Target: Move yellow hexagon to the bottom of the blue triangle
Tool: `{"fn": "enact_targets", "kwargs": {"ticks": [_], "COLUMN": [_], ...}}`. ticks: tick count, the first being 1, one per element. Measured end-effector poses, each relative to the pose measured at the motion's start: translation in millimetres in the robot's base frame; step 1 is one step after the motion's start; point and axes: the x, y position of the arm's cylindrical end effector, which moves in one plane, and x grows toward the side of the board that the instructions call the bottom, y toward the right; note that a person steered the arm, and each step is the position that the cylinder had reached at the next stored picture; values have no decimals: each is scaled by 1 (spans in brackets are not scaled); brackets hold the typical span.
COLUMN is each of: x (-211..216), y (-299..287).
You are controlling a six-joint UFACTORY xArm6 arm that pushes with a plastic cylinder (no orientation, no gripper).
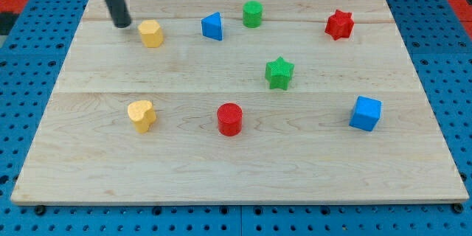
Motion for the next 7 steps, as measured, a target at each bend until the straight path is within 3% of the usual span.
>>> {"fn": "enact_targets", "kwargs": {"ticks": [2,5,7], "x": [17,41,62], "y": [21,105,83]}}
